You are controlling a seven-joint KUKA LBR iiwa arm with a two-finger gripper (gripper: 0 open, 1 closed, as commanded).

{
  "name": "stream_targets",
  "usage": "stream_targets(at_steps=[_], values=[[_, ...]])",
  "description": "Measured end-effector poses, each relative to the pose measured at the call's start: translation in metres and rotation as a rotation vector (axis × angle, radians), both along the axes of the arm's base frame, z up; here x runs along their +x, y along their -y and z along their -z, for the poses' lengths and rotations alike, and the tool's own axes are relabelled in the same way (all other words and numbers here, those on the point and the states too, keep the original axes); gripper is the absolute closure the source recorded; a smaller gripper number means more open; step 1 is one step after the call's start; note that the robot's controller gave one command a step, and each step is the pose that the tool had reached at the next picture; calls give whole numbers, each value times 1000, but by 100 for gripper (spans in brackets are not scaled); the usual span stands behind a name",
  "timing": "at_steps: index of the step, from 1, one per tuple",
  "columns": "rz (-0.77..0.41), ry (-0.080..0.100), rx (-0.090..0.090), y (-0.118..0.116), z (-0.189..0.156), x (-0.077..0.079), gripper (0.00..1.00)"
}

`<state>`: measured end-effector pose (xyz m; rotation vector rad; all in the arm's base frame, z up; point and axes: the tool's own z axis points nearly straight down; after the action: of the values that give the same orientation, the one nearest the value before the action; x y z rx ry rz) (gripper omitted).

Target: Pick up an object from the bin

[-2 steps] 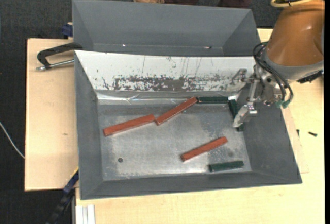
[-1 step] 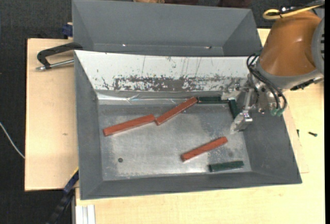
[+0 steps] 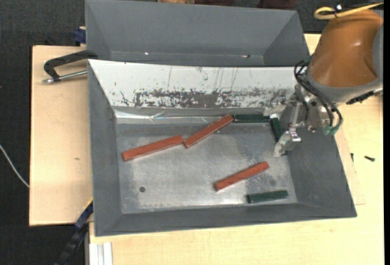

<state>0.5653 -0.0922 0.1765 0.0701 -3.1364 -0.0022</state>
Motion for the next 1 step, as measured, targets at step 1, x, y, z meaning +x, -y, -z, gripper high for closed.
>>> stream_targets(at_steps=[1], values=[[60, 7, 0, 4, 0, -23, 0]])
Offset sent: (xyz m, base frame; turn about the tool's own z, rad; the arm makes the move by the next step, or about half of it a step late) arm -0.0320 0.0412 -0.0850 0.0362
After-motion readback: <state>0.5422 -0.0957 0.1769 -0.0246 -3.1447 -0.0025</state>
